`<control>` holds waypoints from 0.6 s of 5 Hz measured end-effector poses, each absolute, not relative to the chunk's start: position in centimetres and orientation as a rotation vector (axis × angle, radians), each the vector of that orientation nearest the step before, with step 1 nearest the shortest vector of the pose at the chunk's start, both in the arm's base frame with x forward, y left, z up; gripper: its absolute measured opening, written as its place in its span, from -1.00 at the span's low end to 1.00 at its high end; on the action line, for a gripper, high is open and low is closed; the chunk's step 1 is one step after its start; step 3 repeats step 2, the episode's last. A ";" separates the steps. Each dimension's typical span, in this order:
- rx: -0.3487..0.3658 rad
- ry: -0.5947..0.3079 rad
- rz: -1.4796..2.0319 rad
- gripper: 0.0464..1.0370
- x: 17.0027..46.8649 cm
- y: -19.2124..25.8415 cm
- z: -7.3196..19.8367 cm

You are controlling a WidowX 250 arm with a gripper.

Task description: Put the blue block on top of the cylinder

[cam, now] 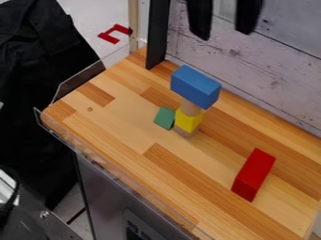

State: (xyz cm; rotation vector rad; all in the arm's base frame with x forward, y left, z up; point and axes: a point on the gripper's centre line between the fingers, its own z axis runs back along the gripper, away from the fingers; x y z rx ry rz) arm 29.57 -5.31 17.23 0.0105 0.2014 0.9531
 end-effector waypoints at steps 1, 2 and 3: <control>0.082 0.197 0.695 0.93 27.5 -9.3 14.7; 0.027 0.158 0.476 0.93 25.7 -11.2 13.3; 0.027 0.158 0.476 0.93 25.7 -11.2 13.3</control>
